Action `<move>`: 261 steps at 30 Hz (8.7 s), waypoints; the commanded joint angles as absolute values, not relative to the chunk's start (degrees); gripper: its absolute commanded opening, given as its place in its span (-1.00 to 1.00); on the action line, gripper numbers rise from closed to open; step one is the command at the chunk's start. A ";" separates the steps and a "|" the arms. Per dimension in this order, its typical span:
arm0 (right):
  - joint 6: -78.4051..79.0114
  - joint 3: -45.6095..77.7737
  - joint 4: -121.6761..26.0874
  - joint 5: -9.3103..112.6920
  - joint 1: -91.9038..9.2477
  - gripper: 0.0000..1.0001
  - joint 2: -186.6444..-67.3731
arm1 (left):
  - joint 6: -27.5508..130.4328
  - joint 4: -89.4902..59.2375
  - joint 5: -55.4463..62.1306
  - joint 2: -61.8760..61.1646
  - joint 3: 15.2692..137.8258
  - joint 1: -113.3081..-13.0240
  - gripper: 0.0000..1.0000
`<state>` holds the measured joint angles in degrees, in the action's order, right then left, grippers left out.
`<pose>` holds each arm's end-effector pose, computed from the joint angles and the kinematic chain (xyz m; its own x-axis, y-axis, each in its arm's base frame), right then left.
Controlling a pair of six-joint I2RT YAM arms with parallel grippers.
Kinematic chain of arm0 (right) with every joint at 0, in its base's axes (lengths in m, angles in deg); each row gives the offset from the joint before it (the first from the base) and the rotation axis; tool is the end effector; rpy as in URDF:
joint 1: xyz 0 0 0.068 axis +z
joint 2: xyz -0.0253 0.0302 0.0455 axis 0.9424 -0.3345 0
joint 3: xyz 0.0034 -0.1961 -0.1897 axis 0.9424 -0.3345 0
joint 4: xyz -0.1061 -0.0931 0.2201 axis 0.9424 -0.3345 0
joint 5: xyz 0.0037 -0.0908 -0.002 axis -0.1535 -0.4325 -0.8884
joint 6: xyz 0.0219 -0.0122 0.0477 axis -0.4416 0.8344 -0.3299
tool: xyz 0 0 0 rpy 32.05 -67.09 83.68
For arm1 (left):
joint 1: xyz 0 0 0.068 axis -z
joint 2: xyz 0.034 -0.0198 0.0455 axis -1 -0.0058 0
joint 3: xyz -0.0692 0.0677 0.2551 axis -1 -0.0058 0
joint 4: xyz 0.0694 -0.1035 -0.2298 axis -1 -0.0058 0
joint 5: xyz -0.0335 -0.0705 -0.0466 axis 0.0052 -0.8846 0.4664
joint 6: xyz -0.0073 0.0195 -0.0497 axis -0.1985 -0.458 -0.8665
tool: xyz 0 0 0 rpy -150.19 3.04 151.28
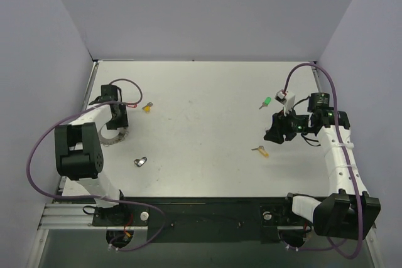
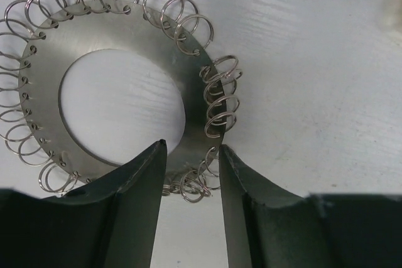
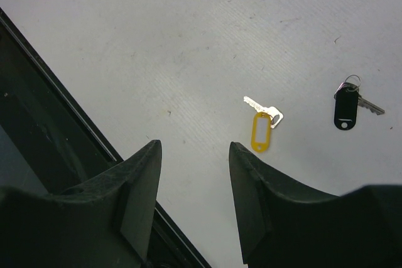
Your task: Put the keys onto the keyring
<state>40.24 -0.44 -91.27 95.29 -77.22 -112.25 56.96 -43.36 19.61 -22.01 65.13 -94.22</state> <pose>0.2265 0.0012 0.3090 -0.4244 -0.2942 -0.8563 -0.7674 0.6189 0.1677 0.3345 0.0315 0.1820 -0.8637 -0.1736 -0.4731 -0.2353 0.9691 0.0739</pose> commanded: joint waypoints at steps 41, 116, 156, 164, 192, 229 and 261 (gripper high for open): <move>43.59 0.21 -94.05 95.64 -77.13 -0.14 -114.66 | 60.03 -40.88 18.72 -15.48 68.46 -93.36 -1.00; 45.53 -0.22 -95.28 95.73 -78.19 -0.14 -115.62 | 58.80 -48.43 9.22 -23.92 71.71 -86.51 -0.37; 45.79 -0.23 -95.28 95.38 -77.40 -0.14 -116.59 | 57.75 -50.89 20.39 -25.85 69.86 -80.96 -0.71; 45.79 -0.31 -95.36 95.29 -77.49 -0.14 -116.50 | 58.36 -50.98 20.48 -24.62 69.77 -80.88 -0.53; 45.88 -0.31 -95.36 95.20 -77.40 -0.14 -116.77 | 58.18 -52.21 21.62 -22.08 70.56 -80.17 -1.00; 83.03 1.88 -118.54 107.15 -77.75 -0.11 -115.45 | 63.81 -47.12 6.25 -8.96 85.24 -49.33 -1.00; 97.87 3.55 -128.25 103.39 -71.52 -0.03 -119.22 | 42.38 -18.83 3.78 -17.32 66.71 -39.39 -1.00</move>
